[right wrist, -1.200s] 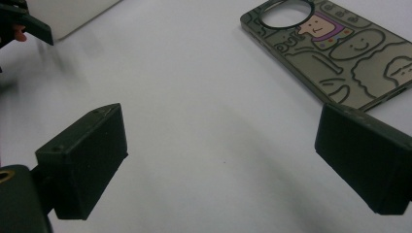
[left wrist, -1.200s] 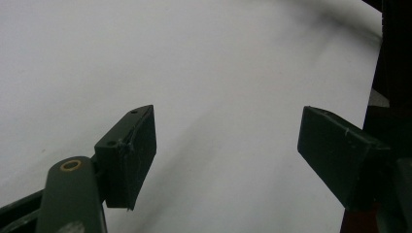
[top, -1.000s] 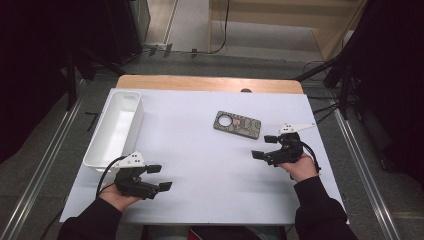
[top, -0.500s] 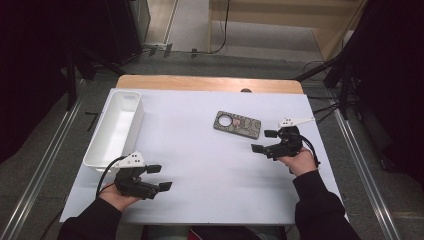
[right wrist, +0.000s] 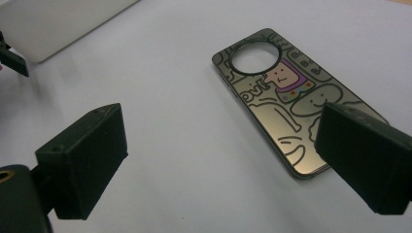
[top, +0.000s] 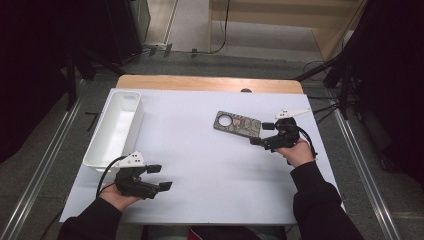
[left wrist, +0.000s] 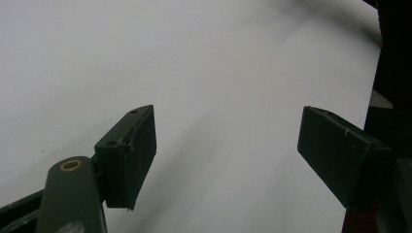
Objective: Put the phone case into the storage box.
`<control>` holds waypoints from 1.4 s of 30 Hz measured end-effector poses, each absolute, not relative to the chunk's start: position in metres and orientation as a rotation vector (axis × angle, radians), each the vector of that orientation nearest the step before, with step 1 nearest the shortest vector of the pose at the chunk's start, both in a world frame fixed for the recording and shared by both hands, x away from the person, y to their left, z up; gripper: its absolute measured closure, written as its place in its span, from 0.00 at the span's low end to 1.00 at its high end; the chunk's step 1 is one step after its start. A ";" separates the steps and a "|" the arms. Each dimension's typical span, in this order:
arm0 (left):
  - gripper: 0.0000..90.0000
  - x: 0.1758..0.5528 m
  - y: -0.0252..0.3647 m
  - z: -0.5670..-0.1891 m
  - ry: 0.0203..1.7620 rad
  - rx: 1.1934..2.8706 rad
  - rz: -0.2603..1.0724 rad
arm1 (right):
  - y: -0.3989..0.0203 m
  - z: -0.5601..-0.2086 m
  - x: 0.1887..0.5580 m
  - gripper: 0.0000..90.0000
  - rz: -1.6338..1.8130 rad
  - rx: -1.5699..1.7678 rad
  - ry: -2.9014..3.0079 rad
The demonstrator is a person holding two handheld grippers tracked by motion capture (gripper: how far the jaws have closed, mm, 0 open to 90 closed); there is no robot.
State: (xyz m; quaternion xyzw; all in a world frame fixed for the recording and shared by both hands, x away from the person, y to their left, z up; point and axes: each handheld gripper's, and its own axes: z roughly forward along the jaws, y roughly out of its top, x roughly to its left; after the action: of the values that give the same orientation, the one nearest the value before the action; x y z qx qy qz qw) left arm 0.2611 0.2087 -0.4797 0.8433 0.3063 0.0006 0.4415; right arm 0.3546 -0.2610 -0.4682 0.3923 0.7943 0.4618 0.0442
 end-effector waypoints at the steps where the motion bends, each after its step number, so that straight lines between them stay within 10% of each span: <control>1: 0.24 0.261 0.209 -0.480 0.760 2.093 0.001 | -0.261 -0.468 0.356 0.04 1.413 1.195 2.428; 42: 0.24 0.262 0.210 -0.481 0.770 2.092 0.000 | -0.256 -0.461 0.422 0.04 1.406 1.071 2.485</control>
State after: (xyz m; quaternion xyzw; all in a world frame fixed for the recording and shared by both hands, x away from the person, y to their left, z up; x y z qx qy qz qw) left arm 0.2615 0.2095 -0.4807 0.8425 0.3099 -0.0001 0.4407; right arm 0.4221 -0.2561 -0.4608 0.3509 0.8140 0.4605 0.0458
